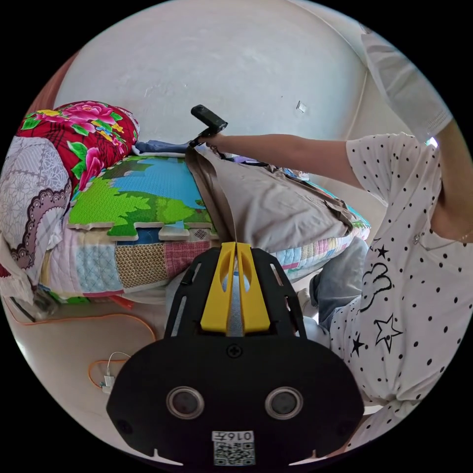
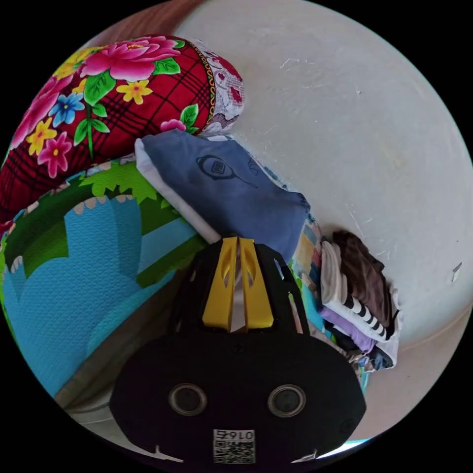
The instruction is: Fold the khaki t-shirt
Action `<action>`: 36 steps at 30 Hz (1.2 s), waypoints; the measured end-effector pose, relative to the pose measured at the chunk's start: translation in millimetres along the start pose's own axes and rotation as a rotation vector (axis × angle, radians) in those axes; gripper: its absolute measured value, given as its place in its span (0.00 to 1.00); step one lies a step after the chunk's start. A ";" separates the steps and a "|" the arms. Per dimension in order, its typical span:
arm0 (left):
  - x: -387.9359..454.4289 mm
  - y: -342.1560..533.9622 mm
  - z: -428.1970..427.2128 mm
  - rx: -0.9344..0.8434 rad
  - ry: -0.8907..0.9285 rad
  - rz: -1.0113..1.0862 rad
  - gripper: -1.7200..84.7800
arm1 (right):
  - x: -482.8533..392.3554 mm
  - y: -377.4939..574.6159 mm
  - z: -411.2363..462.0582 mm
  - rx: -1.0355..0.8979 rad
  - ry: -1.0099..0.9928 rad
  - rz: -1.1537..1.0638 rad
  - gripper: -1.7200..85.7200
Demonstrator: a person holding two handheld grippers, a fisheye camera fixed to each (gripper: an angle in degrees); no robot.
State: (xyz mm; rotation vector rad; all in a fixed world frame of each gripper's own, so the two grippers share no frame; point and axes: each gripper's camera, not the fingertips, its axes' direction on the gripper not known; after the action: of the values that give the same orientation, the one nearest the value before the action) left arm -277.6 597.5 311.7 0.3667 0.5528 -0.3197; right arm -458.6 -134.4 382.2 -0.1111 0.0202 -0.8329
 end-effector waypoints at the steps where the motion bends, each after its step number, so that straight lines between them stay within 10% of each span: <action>1: -0.8 0.8 -0.2 0.001 0.001 0.004 0.01 | 2.7 -9.1 2.4 0.007 0.003 0.001 0.03; 18: -18.2 15.0 -14.3 -0.005 -0.054 -0.097 0.01 | 74.3 -64.3 48.9 -0.008 -0.290 0.096 0.01; 27: 23.3 -33.4 -6.3 0.020 0.019 0.054 0.01 | 152.6 127.5 -31.9 0.104 -0.477 -0.039 0.02; 36: 85.5 -92.2 51.8 -0.049 0.204 0.139 0.01 | 437.2 328.7 -15.4 -0.005 -0.222 0.513 0.11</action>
State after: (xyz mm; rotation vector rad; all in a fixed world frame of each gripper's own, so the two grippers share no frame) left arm -221.4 477.4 281.6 0.3907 0.7301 -0.1352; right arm 77.0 -239.6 343.2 -0.1929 -0.1530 -0.3048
